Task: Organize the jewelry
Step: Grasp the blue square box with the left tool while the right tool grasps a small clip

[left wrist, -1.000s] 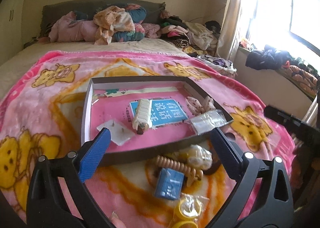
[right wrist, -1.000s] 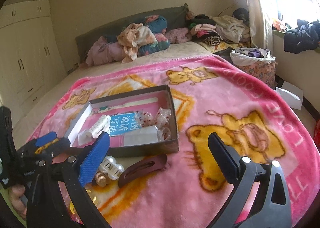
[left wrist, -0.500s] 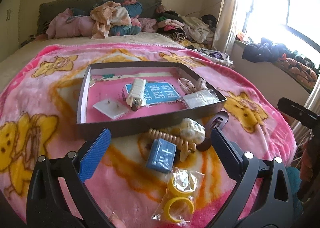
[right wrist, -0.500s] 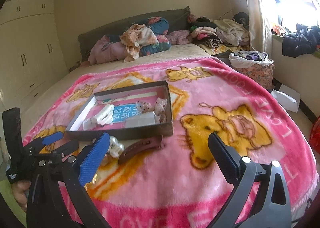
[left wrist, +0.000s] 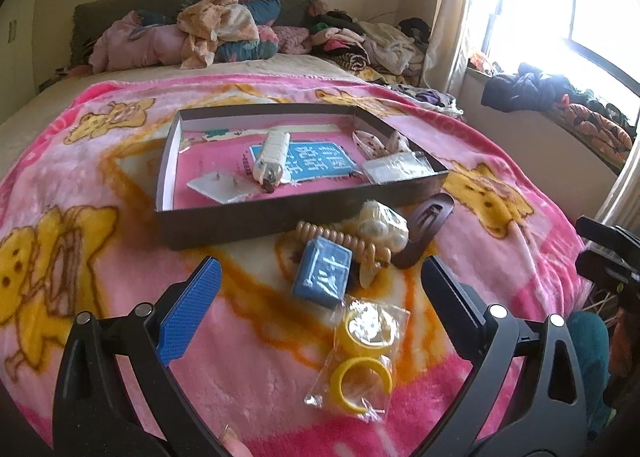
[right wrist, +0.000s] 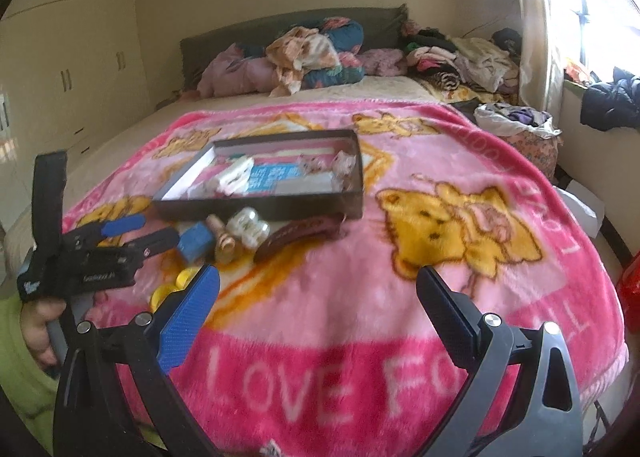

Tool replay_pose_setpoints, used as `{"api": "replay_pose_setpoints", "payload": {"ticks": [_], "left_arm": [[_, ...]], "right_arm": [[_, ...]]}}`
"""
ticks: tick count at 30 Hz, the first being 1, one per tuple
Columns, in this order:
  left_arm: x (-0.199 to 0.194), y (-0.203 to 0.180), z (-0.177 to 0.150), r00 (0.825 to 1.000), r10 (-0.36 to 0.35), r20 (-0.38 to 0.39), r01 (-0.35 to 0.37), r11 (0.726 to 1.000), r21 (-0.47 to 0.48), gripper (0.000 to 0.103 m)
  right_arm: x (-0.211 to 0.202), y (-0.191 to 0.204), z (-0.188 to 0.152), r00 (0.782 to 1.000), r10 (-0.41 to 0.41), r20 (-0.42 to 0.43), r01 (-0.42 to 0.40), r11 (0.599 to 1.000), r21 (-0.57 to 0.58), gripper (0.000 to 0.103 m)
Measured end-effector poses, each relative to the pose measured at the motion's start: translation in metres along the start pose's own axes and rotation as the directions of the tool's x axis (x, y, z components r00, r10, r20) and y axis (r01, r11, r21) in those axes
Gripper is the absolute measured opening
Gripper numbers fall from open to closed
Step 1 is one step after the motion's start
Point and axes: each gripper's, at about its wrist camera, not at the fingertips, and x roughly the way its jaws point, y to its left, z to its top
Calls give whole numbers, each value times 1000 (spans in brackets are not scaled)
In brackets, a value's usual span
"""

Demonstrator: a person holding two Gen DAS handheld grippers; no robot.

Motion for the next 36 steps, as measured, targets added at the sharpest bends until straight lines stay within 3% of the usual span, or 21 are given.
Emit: {"api": "replay_pose_setpoints", "payload": {"ticks": [9,14,20,27,29,31,36], "left_arm": [[-2,-4,-14,1000,-19,-24,19,1000,9,91],[3,-5,-17,999,-16,-36,16,1000,12,91],[12,-4,-17,998,-1,-62,2,1000,22,91],[27,-2,-12,996,3,-89,-1,1000,22,91],[32,-1,-11,995,7,-98,-6,1000,17,91],[37,1,-9,994,2,-107,-2,1000,5,87],[46,4,-9,991,11,-132,-11,1000,2,65]], "right_arm": [[-14,4,-34,993,30,-114,-39,996,-78,95],[-19,9,-57,975,63,-215,-87,991,-106,81],[-9,24,-80,936,83,-342,-137,981,-136,51],[7,23,-91,902,95,-420,-153,982,-107,26],[9,22,-93,902,103,-419,-156,983,-95,23],[8,23,-91,907,96,-411,-151,983,-102,18],[2,19,-80,923,113,-368,-155,984,-87,14]]}}
